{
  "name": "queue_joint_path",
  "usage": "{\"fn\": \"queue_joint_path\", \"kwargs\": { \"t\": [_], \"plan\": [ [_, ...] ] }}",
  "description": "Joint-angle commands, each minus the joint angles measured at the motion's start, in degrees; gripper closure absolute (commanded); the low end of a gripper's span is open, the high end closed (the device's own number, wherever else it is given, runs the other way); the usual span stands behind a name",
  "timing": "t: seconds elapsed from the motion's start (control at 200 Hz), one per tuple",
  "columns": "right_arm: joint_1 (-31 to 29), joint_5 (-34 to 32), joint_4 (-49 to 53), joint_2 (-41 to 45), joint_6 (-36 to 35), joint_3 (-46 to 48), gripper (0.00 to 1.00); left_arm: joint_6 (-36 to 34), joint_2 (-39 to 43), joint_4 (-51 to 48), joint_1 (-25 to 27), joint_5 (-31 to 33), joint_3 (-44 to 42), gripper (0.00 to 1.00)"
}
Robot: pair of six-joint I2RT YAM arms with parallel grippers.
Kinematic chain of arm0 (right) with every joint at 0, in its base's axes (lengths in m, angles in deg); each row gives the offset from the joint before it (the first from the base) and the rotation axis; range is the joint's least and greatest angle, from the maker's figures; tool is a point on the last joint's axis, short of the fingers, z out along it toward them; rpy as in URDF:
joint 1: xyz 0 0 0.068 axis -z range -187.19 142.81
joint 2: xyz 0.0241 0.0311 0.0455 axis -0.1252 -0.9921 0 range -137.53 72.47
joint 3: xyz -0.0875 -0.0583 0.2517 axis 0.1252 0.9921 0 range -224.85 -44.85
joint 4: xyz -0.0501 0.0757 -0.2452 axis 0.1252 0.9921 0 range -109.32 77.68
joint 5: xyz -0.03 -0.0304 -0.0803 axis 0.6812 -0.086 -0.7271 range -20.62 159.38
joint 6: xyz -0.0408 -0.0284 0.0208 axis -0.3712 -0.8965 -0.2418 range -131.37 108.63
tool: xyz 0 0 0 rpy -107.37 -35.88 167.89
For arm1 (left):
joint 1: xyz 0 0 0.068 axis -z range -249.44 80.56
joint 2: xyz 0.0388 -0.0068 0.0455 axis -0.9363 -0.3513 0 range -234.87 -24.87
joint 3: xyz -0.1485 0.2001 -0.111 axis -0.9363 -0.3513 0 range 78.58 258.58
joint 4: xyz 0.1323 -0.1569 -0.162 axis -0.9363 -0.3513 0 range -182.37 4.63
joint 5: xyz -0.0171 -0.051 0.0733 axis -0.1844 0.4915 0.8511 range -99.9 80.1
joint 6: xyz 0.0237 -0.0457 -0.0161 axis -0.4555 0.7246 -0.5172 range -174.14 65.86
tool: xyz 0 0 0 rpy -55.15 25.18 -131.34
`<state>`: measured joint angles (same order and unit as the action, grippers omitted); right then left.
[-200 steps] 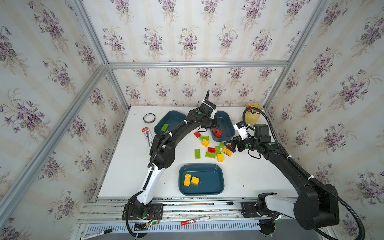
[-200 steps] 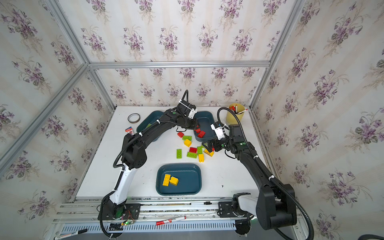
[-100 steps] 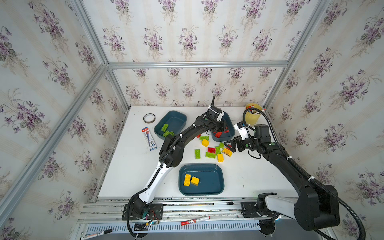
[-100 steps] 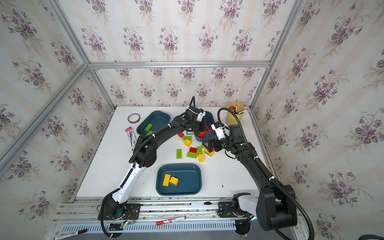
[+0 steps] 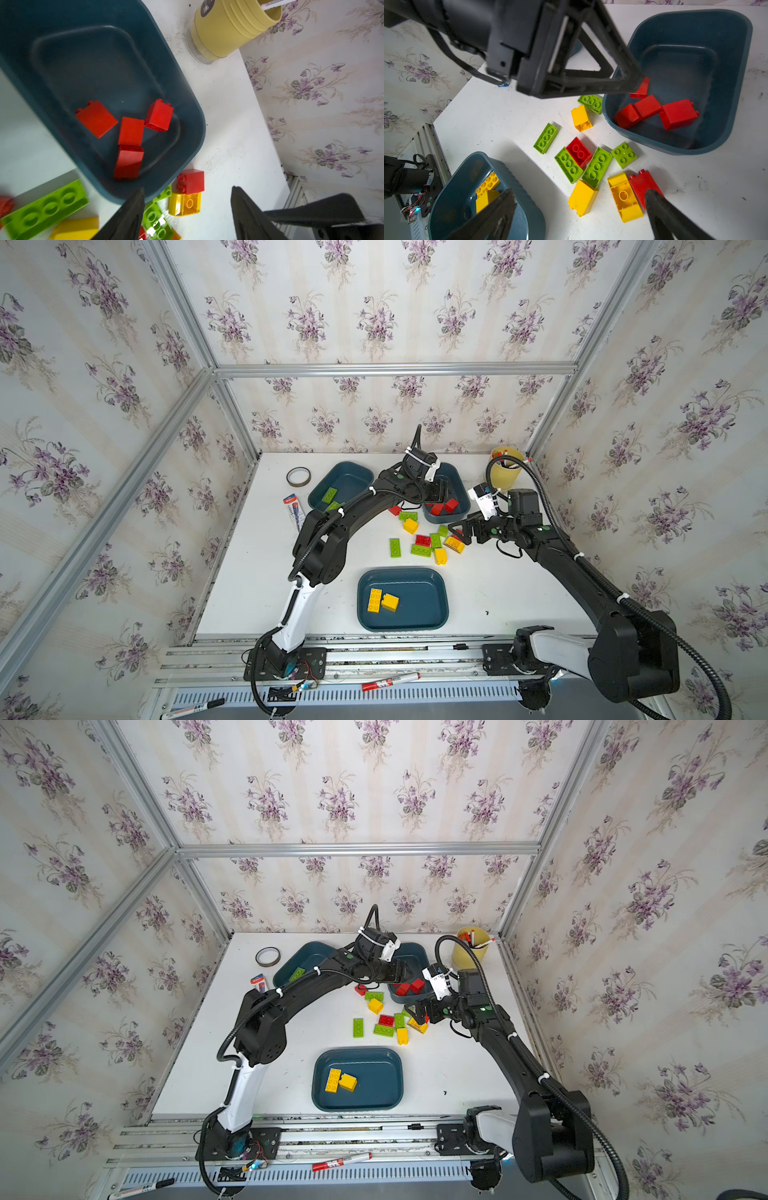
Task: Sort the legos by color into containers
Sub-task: 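Carry the red 2x2 brick into the bin beside the yellow cup and release, then lower the left gripper onto a red brick by the pile and grasp it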
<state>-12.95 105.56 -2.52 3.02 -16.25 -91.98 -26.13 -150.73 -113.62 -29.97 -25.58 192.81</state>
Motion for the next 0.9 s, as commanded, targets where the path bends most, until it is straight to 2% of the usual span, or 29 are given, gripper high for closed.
{"fn": "queue_joint_path", "kwargs": {
  "t": [0.0,0.185,0.615,0.78,0.895],
  "plan": [
    [0.01,1.68,-1.48,-0.11,0.63,-0.59,0.0,-4.67,3.45,-7.15,-0.81,10.08,-3.1,0.3],
    [-0.08,2.82,-2.2,-0.86,1.27,-0.76,0.0,-0.07,7.28,-10.0,-2.84,20.03,-9.55,0.28],
    [-0.37,2.44,-1.94,-0.86,1.45,-0.86,0.0,15.82,-3.96,-12.14,-3.52,25.32,-1.12,0.26],
    [-0.32,2.47,-1.94,-1.02,1.46,-0.77,0.0,21.23,-6.41,-14.15,-3.5,30.76,0.31,0.26],
    [-0.31,2.49,-1.94,-1.2,1.38,-0.95,0.0,23.65,-8.69,-15.26,-3.52,31.94,2.09,0.26]
  ]
}}
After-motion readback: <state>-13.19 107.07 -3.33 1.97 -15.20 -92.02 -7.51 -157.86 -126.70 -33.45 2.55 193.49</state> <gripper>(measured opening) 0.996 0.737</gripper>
